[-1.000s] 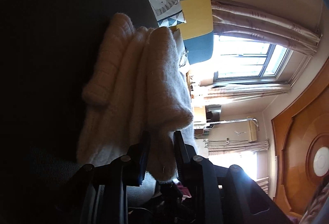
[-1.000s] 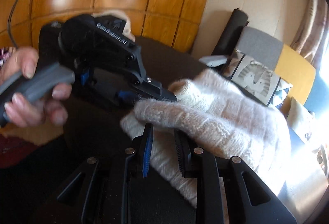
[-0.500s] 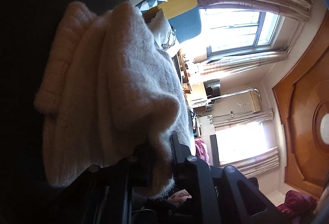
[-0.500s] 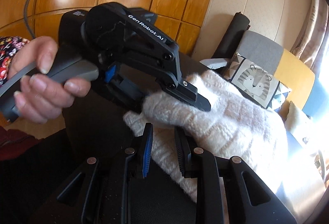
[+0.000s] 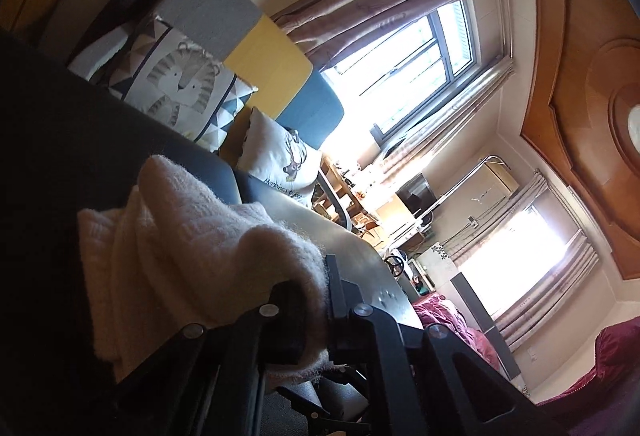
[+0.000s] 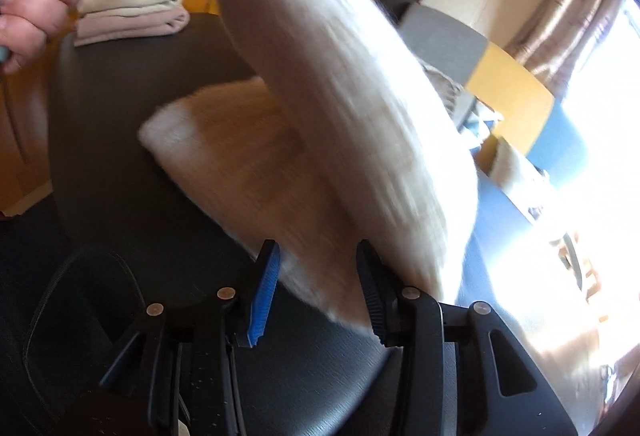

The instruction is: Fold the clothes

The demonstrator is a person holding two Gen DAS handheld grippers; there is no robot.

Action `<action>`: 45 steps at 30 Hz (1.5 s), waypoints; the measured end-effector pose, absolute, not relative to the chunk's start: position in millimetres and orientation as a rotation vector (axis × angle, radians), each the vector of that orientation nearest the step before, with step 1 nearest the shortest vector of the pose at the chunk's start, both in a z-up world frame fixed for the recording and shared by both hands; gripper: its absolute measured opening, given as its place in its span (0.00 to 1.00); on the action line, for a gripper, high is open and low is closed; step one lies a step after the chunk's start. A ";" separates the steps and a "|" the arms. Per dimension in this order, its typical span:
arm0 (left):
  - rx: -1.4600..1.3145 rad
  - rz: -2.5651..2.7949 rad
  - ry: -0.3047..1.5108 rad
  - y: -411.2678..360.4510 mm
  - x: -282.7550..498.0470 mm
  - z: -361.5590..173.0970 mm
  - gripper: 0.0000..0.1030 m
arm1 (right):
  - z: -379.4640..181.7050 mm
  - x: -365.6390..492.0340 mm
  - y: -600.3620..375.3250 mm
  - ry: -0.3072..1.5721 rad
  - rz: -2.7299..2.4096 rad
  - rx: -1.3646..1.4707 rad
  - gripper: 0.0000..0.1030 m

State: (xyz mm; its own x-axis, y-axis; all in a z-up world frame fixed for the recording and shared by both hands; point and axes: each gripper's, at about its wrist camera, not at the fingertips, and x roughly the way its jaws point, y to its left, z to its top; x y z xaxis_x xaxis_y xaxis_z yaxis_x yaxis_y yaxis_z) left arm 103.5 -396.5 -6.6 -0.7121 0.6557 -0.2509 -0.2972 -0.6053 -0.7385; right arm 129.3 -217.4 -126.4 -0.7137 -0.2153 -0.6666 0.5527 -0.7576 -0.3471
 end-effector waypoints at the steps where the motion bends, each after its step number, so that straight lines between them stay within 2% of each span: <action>1: -0.710 2.316 -0.934 -399.7 106.9 -14.6 0.05 | -124.9 123.6 -215.3 0.728 -2.455 0.881 0.42; 11: -0.998 2.402 -1.116 -420.2 131.8 -148.4 0.06 | -131.0 124.9 -193.1 0.574 -2.435 1.004 0.42; 15: -0.947 2.443 -1.106 -419.6 141.3 -148.4 0.06 | -114.0 127.8 -183.7 0.456 -2.315 0.958 0.42; 19: -0.932 2.448 -1.119 -422.2 145.7 -148.1 0.07 | -80.9 146.2 -157.4 0.262 -2.077 0.883 0.42; 24: -0.917 2.450 -1.137 -425.3 150.5 -147.9 0.08 | -40.4 97.2 -122.5 -0.108 -2.253 0.735 0.45; 25: -0.919 2.445 -1.145 -425.7 150.7 -148.2 0.08 | -38.1 84.6 -124.8 -0.127 -2.306 0.736 0.46; 29: -0.927 2.439 -1.152 -426.0 153.2 -146.8 0.09 | -42.5 50.7 -173.6 0.058 -2.403 0.839 0.46; 33: -0.938 2.429 -1.166 -427.4 155.7 -147.4 0.09 | -49.8 45.0 -201.2 0.145 -2.373 0.935 0.46; 38: -0.938 2.409 -1.221 -432.8 160.0 -154.2 0.09 | -92.1 4.9 -260.5 0.434 -2.393 1.012 0.48; 43: -0.957 2.327 -1.348 -444.6 166.1 -154.1 0.10 | -106.2 9.1 -268.7 0.428 -2.435 0.972 0.49; 45: -0.931 2.373 -1.324 -447.1 175.3 -139.4 0.08 | -115.2 10.5 -271.8 0.389 -2.447 0.937 0.49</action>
